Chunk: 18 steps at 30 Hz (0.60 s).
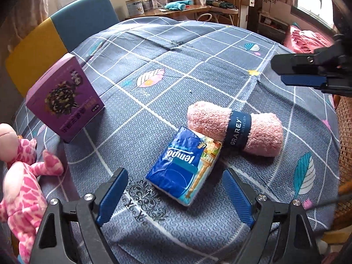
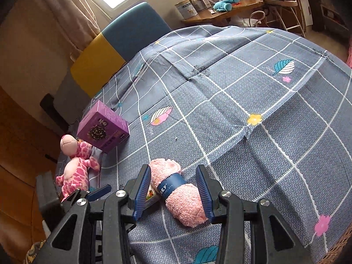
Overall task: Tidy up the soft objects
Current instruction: 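Move both grippers back toward the tissue pack and pink dishcloth roll, then grasp the blue Tempo tissue pack with the left gripper while the right gripper grasps the pink dishcloth roll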
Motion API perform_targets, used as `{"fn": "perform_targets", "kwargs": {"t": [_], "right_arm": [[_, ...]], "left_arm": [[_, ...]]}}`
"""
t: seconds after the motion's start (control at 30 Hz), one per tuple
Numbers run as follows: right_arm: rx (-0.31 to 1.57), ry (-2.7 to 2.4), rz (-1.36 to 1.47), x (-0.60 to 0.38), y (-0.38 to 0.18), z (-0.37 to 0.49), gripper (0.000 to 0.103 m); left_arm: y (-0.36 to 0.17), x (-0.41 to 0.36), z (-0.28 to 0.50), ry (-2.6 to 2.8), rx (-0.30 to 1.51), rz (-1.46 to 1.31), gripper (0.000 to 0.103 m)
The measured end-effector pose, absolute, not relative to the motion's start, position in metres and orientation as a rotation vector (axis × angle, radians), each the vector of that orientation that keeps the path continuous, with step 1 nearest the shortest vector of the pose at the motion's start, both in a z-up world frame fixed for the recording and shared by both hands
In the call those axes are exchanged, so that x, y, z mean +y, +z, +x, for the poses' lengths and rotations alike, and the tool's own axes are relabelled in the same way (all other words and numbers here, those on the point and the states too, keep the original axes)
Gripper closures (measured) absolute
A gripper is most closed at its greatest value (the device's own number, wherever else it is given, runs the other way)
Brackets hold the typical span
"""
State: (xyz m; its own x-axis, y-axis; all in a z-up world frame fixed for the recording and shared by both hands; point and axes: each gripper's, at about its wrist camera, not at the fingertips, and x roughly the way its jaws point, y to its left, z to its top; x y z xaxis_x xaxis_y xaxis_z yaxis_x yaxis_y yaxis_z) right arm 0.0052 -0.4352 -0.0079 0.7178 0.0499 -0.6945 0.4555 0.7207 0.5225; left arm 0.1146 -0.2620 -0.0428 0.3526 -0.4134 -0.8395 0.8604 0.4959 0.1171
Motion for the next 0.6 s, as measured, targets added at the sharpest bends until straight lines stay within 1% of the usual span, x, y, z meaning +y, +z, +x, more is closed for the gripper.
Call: {"fn": "perform_targets", "kwargs": {"t": [0.17, 0.2, 0.23, 0.27, 0.33, 0.47, 0.6], "right_arm": [[0.769, -0.225, 0.788, -0.438, -0.014, 0.008, 0.061], [0.777, -0.220, 0.788, -0.437, -0.015, 0.010, 0.061], [0.781, -0.220, 0.783, -0.436, -0.016, 0.011, 0.061], [0.782, -0.224, 0.774, -0.435, -0.015, 0.011, 0.061], [0.782, -0.228, 0.764, -0.434, -0.015, 0.011, 0.061], [0.802, -0.226, 0.756, -0.432, -0.017, 0.013, 0.061], [0.888, -0.199, 0.687, -0.420, -0.024, 0.026, 0.061]], "left_arm": [[-0.063, -0.280, 0.128, -0.910, 0.883, 0.641, 0.016], [-0.065, -0.282, 0.128, -0.912, 0.881, 0.643, 0.027], [-0.067, -0.284, 0.128, -0.916, 0.880, 0.641, 0.033], [-0.069, -0.285, 0.128, -0.919, 0.882, 0.638, 0.034], [-0.074, -0.285, 0.128, -0.926, 0.893, 0.615, 0.040], [-0.069, -0.272, 0.124, -0.921, 0.883, 0.536, 0.042], [-0.060, -0.244, 0.120, -0.864, 0.907, 0.429, 0.042]]}}
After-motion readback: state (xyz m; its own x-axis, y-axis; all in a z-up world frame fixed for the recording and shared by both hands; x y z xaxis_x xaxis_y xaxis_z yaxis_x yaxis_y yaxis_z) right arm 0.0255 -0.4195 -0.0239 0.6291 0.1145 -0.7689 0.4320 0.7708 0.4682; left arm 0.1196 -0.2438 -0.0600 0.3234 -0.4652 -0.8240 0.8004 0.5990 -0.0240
